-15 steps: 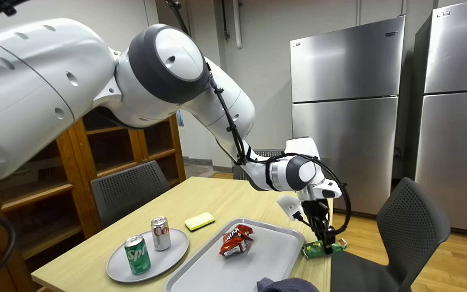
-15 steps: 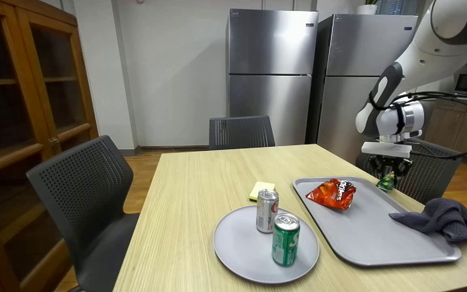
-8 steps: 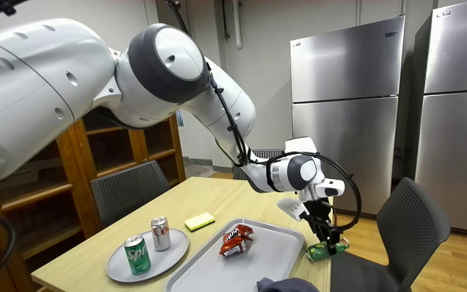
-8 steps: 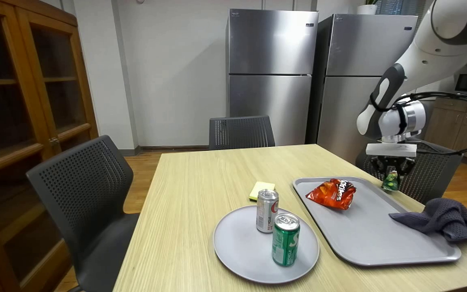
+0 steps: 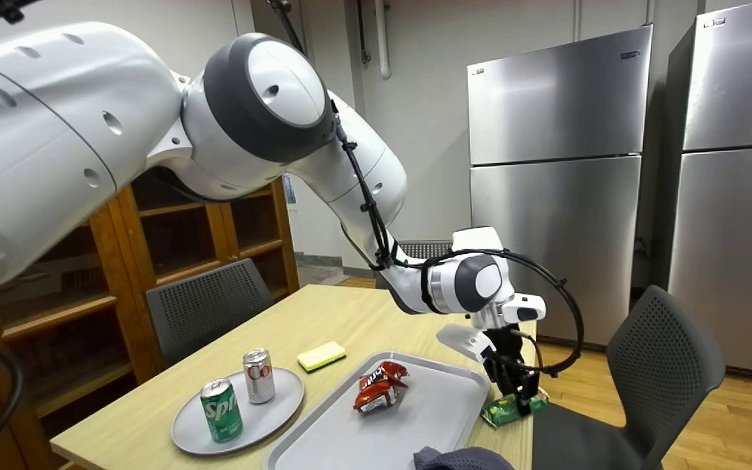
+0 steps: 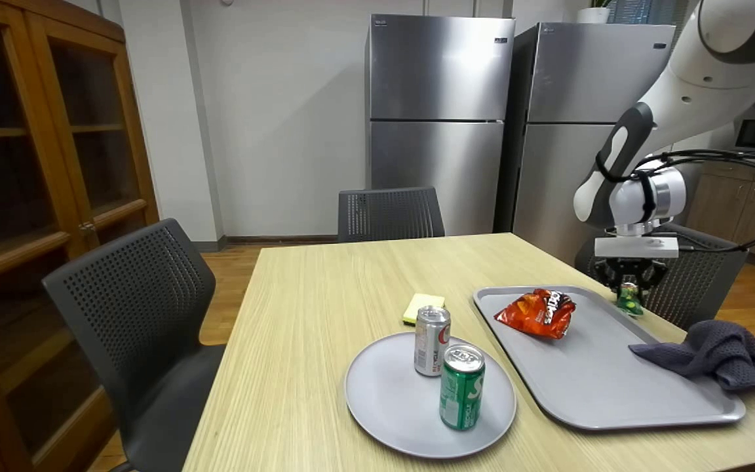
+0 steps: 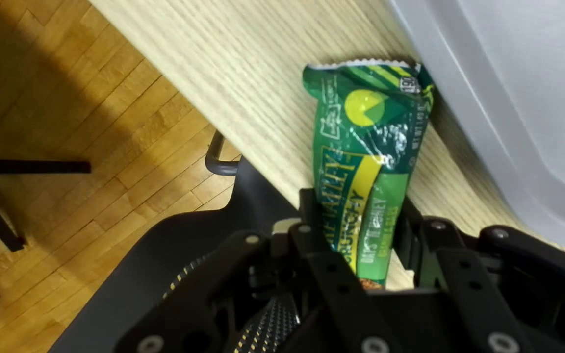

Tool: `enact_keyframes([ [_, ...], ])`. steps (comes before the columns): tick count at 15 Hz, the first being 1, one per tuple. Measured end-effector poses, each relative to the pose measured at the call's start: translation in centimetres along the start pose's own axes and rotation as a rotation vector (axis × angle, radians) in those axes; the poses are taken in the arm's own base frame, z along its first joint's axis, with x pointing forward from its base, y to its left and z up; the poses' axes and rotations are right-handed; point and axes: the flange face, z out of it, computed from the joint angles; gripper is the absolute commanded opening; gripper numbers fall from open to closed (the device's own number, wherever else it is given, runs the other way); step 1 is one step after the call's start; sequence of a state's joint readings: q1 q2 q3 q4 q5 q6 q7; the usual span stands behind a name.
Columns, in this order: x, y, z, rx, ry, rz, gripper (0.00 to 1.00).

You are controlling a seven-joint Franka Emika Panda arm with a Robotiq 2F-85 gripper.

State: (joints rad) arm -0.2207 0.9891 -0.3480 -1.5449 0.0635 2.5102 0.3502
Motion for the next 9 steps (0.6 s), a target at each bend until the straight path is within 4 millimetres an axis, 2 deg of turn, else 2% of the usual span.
enact_keyframes([
  [3,-0.38,0.08,0.19,0.002,-0.003,-0.037,0.13],
  [4,-0.43,0.15,0.16,0.002,-0.003,-0.047,0.17],
  [5,-0.48,0.2,0.11,0.003,-0.004,-0.055,0.62],
  [7,-0.59,0.26,-0.05,0.005,-0.005,-0.07,0.66],
  [9,-0.71,0.27,-0.25,0.008,-0.006,-0.083,0.81],
])
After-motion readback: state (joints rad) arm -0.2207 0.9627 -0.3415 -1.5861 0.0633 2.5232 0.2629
